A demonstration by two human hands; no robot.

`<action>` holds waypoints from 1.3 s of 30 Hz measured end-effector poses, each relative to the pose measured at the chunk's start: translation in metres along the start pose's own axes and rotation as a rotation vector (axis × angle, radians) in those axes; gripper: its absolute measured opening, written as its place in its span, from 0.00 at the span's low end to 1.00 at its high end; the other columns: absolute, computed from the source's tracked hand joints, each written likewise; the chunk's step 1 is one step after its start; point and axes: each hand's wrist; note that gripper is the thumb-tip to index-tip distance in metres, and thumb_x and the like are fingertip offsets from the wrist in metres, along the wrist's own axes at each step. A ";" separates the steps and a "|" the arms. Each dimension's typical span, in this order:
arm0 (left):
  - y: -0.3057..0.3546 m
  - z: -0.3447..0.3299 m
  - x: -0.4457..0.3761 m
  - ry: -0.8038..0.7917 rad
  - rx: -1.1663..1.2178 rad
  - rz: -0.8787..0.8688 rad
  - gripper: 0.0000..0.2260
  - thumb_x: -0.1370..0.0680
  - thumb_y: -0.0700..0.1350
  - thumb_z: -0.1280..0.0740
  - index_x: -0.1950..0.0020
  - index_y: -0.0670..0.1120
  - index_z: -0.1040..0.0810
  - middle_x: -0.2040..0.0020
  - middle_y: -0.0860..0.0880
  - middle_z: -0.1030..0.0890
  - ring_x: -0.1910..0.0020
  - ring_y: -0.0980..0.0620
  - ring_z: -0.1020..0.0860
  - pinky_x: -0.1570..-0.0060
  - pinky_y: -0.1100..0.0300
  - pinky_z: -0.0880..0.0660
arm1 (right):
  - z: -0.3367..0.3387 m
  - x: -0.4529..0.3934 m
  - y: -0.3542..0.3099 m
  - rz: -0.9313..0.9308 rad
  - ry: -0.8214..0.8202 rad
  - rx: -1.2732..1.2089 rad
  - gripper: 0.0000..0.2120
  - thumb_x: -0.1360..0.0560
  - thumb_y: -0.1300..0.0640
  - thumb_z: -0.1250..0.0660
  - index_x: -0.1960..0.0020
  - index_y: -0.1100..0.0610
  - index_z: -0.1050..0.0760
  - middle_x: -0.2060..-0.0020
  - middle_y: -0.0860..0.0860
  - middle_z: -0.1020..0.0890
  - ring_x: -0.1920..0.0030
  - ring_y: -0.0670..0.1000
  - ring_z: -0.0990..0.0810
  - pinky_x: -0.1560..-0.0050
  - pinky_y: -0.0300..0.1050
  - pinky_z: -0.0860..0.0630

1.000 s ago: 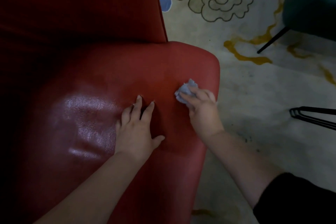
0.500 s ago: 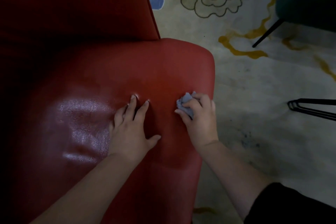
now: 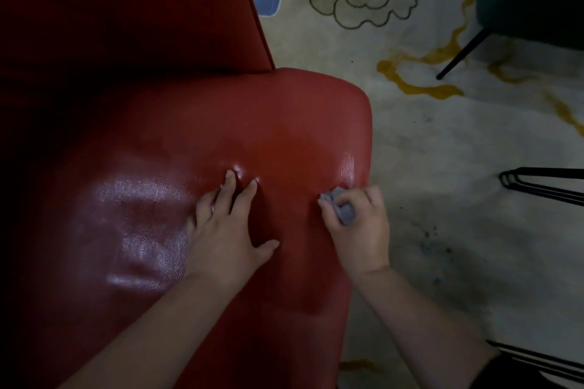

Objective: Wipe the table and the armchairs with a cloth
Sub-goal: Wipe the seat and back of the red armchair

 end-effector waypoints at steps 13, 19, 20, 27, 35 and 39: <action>0.001 0.001 0.000 -0.018 -0.011 0.007 0.46 0.38 0.67 0.29 0.25 0.59 0.46 0.22 0.54 0.52 0.30 0.49 0.47 0.33 0.46 0.39 | 0.005 0.003 0.002 -0.147 0.033 -0.075 0.10 0.32 0.59 0.24 0.63 0.55 0.26 0.60 0.51 0.29 0.60 0.32 0.27 0.57 0.19 0.36; 0.001 0.000 0.000 -0.029 0.003 0.007 0.46 0.37 0.66 0.29 0.25 0.58 0.47 0.22 0.54 0.53 0.29 0.49 0.48 0.33 0.46 0.41 | 0.005 -0.062 -0.003 -0.168 0.061 -0.051 0.11 0.31 0.53 0.25 0.57 0.57 0.24 0.56 0.53 0.25 0.62 0.39 0.32 0.58 0.27 0.37; 0.001 0.000 0.000 -0.029 0.004 0.007 0.46 0.37 0.66 0.29 0.25 0.58 0.47 0.22 0.54 0.53 0.28 0.49 0.48 0.32 0.46 0.41 | 0.003 -0.064 -0.003 -0.178 0.058 -0.027 0.11 0.31 0.52 0.26 0.58 0.56 0.25 0.56 0.52 0.26 0.61 0.38 0.33 0.58 0.29 0.37; 0.001 -0.001 0.000 -0.022 0.006 0.006 0.46 0.37 0.66 0.29 0.25 0.59 0.47 0.22 0.54 0.53 0.28 0.49 0.47 0.33 0.46 0.41 | 0.001 -0.029 0.003 -0.146 0.023 -0.021 0.12 0.32 0.53 0.24 0.60 0.54 0.27 0.59 0.52 0.25 0.62 0.37 0.29 0.60 0.26 0.36; -0.006 -0.005 0.000 -0.008 -0.003 -0.027 0.46 0.37 0.68 0.31 0.25 0.59 0.48 0.22 0.54 0.52 0.29 0.49 0.47 0.34 0.46 0.39 | -0.004 -0.038 0.003 -0.091 0.042 0.055 0.08 0.29 0.55 0.27 0.60 0.57 0.25 0.59 0.55 0.27 0.63 0.39 0.34 0.57 0.30 0.35; -0.006 -0.002 0.001 -0.014 -0.005 -0.031 0.46 0.37 0.68 0.31 0.25 0.60 0.50 0.22 0.55 0.53 0.30 0.50 0.48 0.35 0.48 0.38 | 0.003 0.000 0.002 -0.098 -0.035 0.056 0.09 0.30 0.55 0.26 0.63 0.54 0.26 0.61 0.52 0.29 0.63 0.38 0.29 0.59 0.22 0.37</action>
Point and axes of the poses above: each hand's wrist, its own x-axis away from the middle knuckle, its own z-axis out of the back of the hand, y = z × x
